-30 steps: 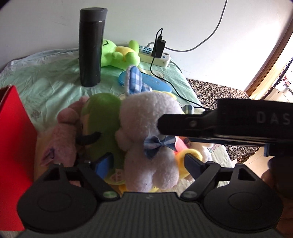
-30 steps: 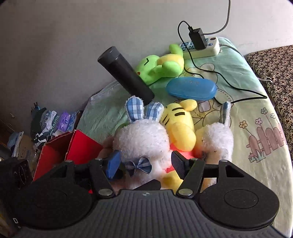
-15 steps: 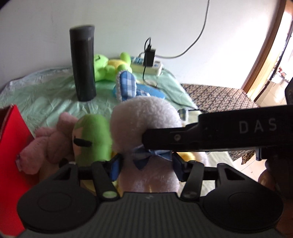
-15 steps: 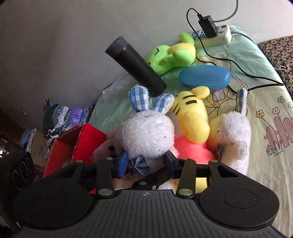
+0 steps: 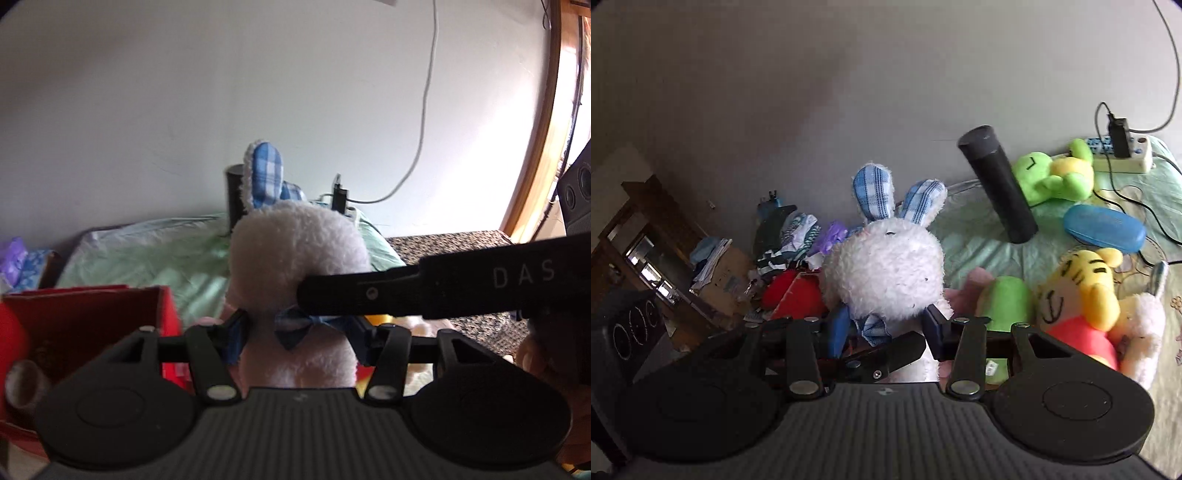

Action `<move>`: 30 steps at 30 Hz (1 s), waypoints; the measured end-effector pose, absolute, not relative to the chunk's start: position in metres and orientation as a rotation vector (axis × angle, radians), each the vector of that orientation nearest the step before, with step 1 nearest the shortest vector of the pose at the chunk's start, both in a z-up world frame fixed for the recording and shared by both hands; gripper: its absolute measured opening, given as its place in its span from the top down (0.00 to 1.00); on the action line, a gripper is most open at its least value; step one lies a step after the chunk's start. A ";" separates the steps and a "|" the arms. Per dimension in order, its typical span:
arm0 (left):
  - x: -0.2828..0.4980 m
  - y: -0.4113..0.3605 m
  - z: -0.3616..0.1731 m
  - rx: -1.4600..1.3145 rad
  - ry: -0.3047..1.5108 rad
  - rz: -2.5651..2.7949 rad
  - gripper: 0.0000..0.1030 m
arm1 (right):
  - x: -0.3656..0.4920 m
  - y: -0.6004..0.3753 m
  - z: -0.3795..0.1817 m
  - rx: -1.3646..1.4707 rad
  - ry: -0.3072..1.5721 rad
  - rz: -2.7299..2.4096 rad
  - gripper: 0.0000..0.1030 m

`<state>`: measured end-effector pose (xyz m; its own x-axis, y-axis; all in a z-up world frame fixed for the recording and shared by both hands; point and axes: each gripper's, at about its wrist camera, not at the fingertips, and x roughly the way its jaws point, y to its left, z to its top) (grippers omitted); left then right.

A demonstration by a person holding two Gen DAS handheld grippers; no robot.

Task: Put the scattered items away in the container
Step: 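Lift the bunny with the right gripper and carry it over the red box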

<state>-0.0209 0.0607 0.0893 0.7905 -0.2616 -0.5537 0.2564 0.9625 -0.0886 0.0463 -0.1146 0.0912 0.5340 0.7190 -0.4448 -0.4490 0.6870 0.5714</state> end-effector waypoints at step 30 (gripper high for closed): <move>0.015 0.353 -0.004 0.074 0.807 -0.119 0.51 | 0.088 0.178 -0.008 0.579 1.016 0.632 0.77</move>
